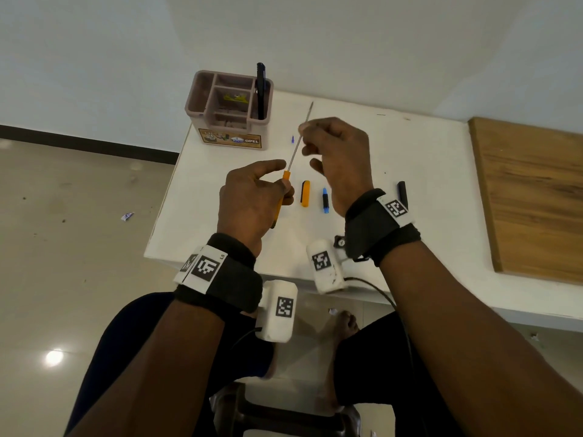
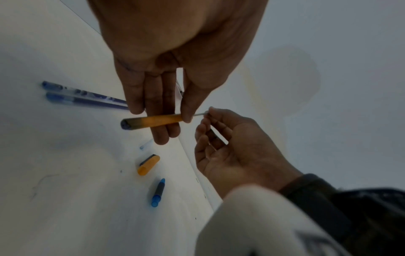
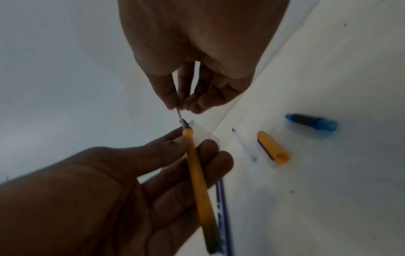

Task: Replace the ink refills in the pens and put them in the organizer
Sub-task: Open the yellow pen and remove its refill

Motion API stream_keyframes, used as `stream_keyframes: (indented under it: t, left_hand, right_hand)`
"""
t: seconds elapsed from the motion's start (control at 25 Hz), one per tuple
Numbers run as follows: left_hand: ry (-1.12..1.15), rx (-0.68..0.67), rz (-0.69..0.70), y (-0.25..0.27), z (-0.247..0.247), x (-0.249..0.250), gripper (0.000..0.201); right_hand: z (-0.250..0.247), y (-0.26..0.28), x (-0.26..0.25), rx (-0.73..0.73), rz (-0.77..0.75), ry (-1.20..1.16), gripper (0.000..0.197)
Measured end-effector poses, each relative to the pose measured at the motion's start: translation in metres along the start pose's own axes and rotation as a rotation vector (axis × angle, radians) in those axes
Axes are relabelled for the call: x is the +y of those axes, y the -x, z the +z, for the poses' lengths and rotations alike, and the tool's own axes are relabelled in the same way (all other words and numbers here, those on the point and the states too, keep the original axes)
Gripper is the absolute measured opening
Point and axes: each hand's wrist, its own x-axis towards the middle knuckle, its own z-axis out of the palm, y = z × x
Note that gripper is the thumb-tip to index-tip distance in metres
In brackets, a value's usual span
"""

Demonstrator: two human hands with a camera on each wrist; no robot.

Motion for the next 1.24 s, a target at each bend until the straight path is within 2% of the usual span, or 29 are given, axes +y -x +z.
stream_keyframes:
  t: [0.08, 0.16, 0.28, 0.48, 0.68, 0.92, 1.12, 1.16, 1.24]
  left_hand:
    - [-0.057, 0.055, -0.002, -0.004, -0.006, -0.002, 0.031]
    - [-0.089, 0.087, 0.001, -0.007, -0.012, -0.005, 0.029]
    - [-0.079, 0.091, -0.002, -0.012, -0.019, -0.008, 0.027]
    - [-0.041, 0.092, -0.018, -0.019, -0.027, -0.010, 0.023]
    - [-0.004, 0.097, -0.007, -0.021, -0.035, -0.011, 0.020]
    - [0.011, 0.103, -0.006, -0.023, -0.038, -0.009, 0.017]
    - [0.040, 0.139, -0.019, -0.022, -0.042, -0.005, 0.018]
    - [0.043, 0.151, -0.019, -0.021, -0.043, -0.004, 0.020]
    - [0.064, 0.188, -0.018, -0.018, -0.046, -0.001, 0.020]
  right_hand:
    - [-0.002, -0.013, -0.004, 0.081, 0.024, -0.099, 0.011]
    - [-0.004, -0.029, 0.001, 0.132, 0.002, 0.040, 0.012]
    - [0.001, -0.044, 0.014, 0.117, -0.025, 0.320, 0.015]
    - [0.015, -0.061, 0.035, 0.073, -0.024, 0.548, 0.021]
    - [0.027, -0.068, 0.051, 0.046, 0.017, 0.652, 0.021]
    - [0.031, -0.066, 0.051, 0.047, -0.015, 0.725, 0.020]
    - [0.032, -0.055, 0.035, 0.070, -0.063, 0.727, 0.029]
    - [0.034, -0.049, 0.030, 0.042, -0.071, 0.701, 0.029]
    - [0.046, -0.032, 0.026, -0.126, -0.037, 0.686, 0.027]
